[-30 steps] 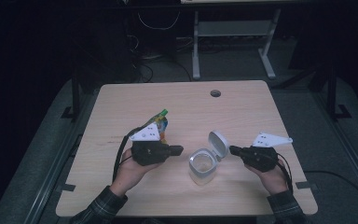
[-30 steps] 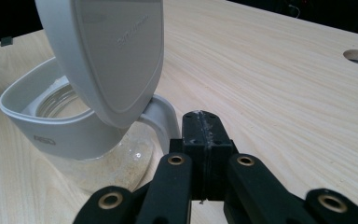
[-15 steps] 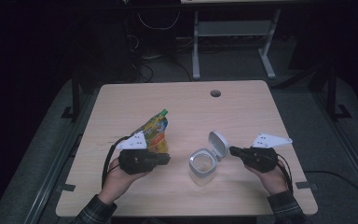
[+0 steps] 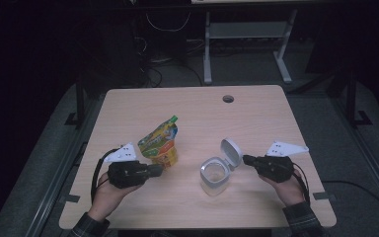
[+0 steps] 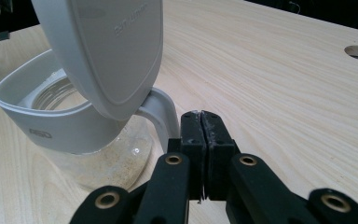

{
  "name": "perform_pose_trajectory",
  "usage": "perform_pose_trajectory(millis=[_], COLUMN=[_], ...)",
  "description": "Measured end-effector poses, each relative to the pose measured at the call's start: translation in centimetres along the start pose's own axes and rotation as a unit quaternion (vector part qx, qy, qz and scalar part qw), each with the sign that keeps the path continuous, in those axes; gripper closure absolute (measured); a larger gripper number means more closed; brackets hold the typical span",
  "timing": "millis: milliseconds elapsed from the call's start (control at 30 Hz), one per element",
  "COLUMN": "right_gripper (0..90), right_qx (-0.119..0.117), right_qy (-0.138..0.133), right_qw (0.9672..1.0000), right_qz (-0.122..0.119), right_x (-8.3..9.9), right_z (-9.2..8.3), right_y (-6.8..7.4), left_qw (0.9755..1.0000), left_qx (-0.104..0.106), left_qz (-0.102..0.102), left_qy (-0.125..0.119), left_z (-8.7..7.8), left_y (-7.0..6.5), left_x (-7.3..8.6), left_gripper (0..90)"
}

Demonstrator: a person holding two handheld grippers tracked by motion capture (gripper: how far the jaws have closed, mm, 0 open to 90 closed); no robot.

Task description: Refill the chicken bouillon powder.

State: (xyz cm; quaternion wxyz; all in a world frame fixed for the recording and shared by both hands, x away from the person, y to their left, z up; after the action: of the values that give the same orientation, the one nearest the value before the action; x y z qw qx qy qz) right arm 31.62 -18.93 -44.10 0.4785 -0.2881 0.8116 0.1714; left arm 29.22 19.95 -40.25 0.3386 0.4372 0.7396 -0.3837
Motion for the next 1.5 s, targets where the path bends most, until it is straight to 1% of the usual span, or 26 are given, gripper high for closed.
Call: perform_pose_trajectory(millis=[33, 67, 133, 200, 267, 300, 367, 433, 500, 533, 567, 633, 700, 800, 867, 967, 1067, 1200, 1333, 1367, 1433, 1467, 1500], right_gripper=[88.0, 87.6, 87.6, 87.1, 86.5, 86.5, 86.6, 86.5, 86.6, 86.6, 86.6, 86.5, 86.6, 86.6, 86.6, 86.6, 86.6, 86.6, 86.6, 86.6, 86.6, 86.6, 86.6], right_qx=[0.001, 0.001, 0.002, 0.002, 0.004, 0.004, 0.004, 0.004, 0.005, 0.005, 0.006, 0.006, 0.006, 0.007, 0.006, 0.006, 0.007, 0.008, 0.009, 0.009, 0.010, 0.010, 0.010], right_qy=[0.000, 0.000, 0.000, 0.000, -0.001, -0.001, -0.001, -0.001, -0.001, -0.001, 0.000, 0.001, 0.000, 0.001, 0.001, 0.001, 0.002, 0.003, 0.002, 0.002, 0.002, 0.003, 0.003], right_qw=[1.0000, 1.0000, 1.0000, 1.0000, 1.0000, 1.0000, 1.0000, 1.0000, 1.0000, 1.0000, 1.0000, 1.0000, 1.0000, 1.0000, 1.0000, 1.0000, 1.0000, 1.0000, 1.0000, 1.0000, 0.9999, 0.9999, 0.9999], right_qz=[0.000, -0.001, 0.000, 0.000, 0.000, 0.000, -0.001, -0.001, -0.001, -0.001, -0.001, 0.000, -0.002, 0.000, 0.000, -0.001, -0.001, 0.001, 0.003, 0.003, 0.003, 0.003, 0.003], right_x=[0.0, 0.0, 0.0, 0.0, 0.0, 0.0, 0.1, 0.1, 0.1, 0.1, 0.1, 0.1, 0.1, 0.2, 0.2, 0.2, 0.2, 0.3, 0.3, 0.3, 0.3, 0.3, 0.3], right_z=[0.0, 0.0, 0.0, 0.0, 0.0, 0.0, 0.0, 0.0, 0.0, 0.0, 0.0, 0.0, 0.1, 0.1, 0.1, 0.1, 0.1, 0.1, 0.0, 0.0, 0.0, 0.0, 0.0], right_y=[0.0, 0.0, 0.0, 0.0, 0.0, 0.0, -0.1, -0.1, -0.1, -0.1, -0.1, -0.1, -0.1, -0.1, -0.1, -0.1, -0.1, -0.1, -0.2, -0.2, -0.2, -0.2, -0.2], left_qw=[1.0000, 1.0000, 0.9999, 0.9998, 0.9996, 0.9996, 0.9994, 0.9993, 0.9989, 0.9989, 0.9984, 0.9983, 0.9977, 0.9978, 0.9978, 0.9981, 0.9983, 0.9985, 0.9986, 0.9985, 0.9985, 0.9986, 0.9986], left_qx=[-0.005, -0.006, -0.008, -0.016, -0.024, -0.024, -0.031, -0.034, -0.045, -0.045, -0.052, -0.055, -0.065, -0.063, -0.063, -0.060, -0.057, -0.055, -0.053, -0.054, -0.054, -0.052, -0.052], left_qz=[-0.002, -0.001, -0.003, -0.008, -0.010, -0.010, -0.012, -0.013, -0.015, -0.015, -0.018, -0.018, -0.018, -0.019, -0.016, -0.010, -0.007, 0.001, 0.005, 0.002, 0.003, 0.008, 0.008], left_qy=[-0.004, -0.002, -0.005, -0.003, -0.002, -0.002, -0.002, -0.005, -0.004, -0.004, -0.008, -0.007, -0.009, -0.014, -0.012, -0.013, -0.012, -0.005, 0.001, 0.000, -0.002, 0.001, 0.001], left_z=[-0.6, -0.9, -1.1, -1.9, -2.3, -2.3, -3.0, -3.2, -3.8, -3.8, -4.2, -4.3, -4.7, -4.7, -4.6, -4.3, -3.9, -3.2, -2.6, -2.5, -2.1, -2.0, -2.0], left_y=[0.2, 0.3, 0.4, 0.7, 0.9, 0.9, 1.4, 1.5, 2.0, 2.0, 2.4, 2.5, 2.8, 3.0, 3.1, 3.4, 3.6, 4.1, 4.5, 4.5, 4.8, 5.0, 5.0], left_x=[0.1, 0.2, 0.3, 0.6, 0.8, 0.8, 1.0, 1.0, 1.0, 1.0, 1.0, 1.0, 0.8, 0.4, 0.2, -0.3, -0.8, -1.6, -2.0, -2.0, -2.1, -2.1, -2.1], left_gripper=[80.5, 80.5, 80.2, 80.0, 79.9, 79.6, 79.2, 79.1, 77.5, 76.9, 75.4, 72.6, 67.0, 58.3, 54.7, 51.8, 50.8, 49.7, 49.5, 49.5, 50.0, 51.1, 52.3])
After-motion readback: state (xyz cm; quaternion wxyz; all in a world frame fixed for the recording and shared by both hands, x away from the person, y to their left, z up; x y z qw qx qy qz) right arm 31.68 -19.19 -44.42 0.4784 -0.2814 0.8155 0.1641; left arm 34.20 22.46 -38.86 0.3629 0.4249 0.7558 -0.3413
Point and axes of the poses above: each handheld gripper's, and its own axes: z roughly forward along the jaws, x roughly out of its underside, y roughly to its left, the point moved 4 cm from there along z, roughly forward along the jaws, and after that the axes turned 11 degrees about x, right-handed, at the moved point
